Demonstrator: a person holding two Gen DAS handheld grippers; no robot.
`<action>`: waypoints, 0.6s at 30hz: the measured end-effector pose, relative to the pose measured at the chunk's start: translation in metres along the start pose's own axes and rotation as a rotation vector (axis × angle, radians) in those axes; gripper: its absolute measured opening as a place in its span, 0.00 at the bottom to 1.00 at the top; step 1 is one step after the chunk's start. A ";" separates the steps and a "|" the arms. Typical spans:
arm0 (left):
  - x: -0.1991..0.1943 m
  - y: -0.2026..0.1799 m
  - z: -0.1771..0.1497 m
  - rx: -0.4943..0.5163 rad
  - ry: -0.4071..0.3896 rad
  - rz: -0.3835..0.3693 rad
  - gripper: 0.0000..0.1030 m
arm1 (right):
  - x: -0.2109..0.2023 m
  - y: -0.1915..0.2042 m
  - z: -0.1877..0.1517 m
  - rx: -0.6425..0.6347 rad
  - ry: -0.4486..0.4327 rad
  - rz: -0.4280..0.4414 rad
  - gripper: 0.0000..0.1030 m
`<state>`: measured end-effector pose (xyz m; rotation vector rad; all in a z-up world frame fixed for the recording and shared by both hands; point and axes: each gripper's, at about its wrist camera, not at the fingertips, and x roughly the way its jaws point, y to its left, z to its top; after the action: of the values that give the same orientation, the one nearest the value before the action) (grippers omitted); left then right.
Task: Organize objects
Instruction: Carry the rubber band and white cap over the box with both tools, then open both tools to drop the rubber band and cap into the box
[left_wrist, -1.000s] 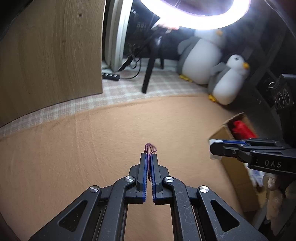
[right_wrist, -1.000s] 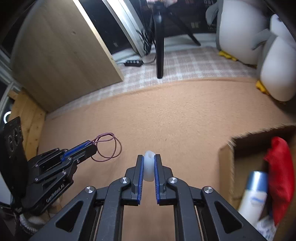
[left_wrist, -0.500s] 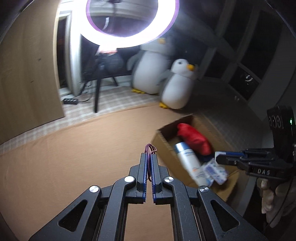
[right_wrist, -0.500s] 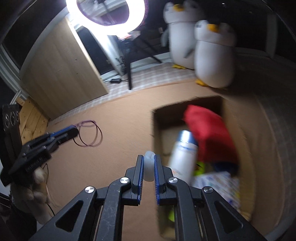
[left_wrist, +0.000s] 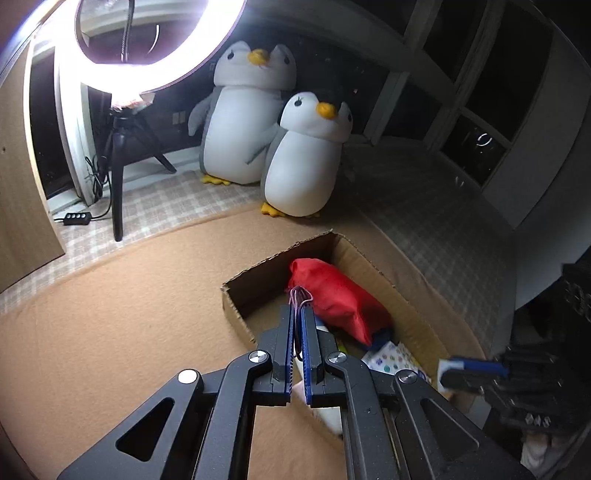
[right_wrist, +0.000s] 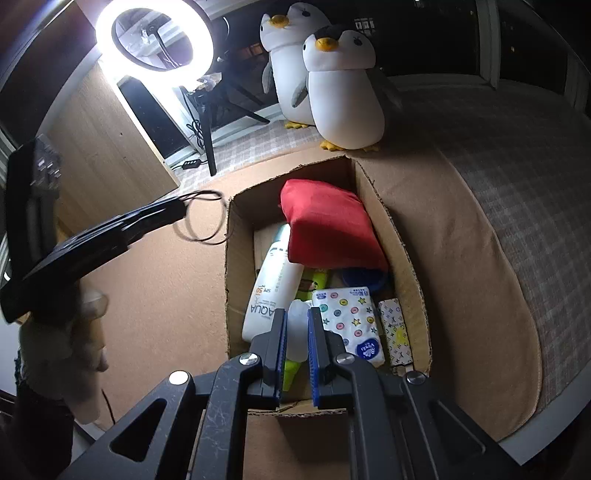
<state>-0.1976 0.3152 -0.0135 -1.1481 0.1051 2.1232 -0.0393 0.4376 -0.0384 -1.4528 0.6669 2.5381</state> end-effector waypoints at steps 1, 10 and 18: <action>0.007 -0.002 0.002 -0.002 0.007 0.005 0.03 | 0.000 -0.001 -0.001 -0.001 0.001 0.003 0.09; 0.031 -0.003 0.016 -0.015 0.025 0.023 0.22 | 0.001 -0.004 0.003 -0.003 0.003 0.014 0.23; 0.025 0.006 0.016 -0.040 0.009 0.038 0.49 | 0.001 -0.007 0.008 0.014 0.002 0.026 0.33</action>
<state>-0.2216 0.3302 -0.0242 -1.1880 0.0904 2.1625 -0.0433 0.4473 -0.0377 -1.4519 0.7068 2.5460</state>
